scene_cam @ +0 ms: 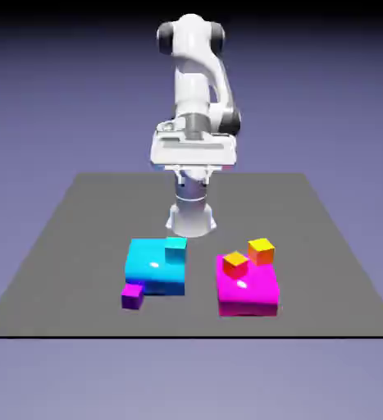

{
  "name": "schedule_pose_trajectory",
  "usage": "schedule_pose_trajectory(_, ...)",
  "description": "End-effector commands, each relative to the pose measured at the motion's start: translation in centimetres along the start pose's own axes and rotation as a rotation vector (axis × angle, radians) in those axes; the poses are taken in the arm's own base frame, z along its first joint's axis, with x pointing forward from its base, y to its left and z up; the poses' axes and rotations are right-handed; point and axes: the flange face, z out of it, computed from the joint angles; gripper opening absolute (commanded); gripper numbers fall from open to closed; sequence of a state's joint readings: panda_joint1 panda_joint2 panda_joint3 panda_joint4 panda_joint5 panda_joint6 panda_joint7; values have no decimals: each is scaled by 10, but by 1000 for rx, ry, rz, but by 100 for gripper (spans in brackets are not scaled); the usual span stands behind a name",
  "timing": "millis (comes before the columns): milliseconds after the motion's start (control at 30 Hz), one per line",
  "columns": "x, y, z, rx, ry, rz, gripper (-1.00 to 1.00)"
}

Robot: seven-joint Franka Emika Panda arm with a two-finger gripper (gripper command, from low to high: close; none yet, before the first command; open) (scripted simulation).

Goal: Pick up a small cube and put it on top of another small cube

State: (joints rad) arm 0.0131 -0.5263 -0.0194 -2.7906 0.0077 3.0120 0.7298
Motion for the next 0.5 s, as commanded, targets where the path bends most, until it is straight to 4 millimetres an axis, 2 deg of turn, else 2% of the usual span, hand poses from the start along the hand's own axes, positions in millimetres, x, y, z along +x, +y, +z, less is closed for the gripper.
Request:
schedule_pose_trajectory(0, 3, 6, 12, -29, -28, 12, 0)
schedule_pose_trajectory(233, 18, 60, 92, -237, -224, 92, 0)
schedule_pose_trajectory(467, 19, 132, 163, -447, -409, 167, 0)
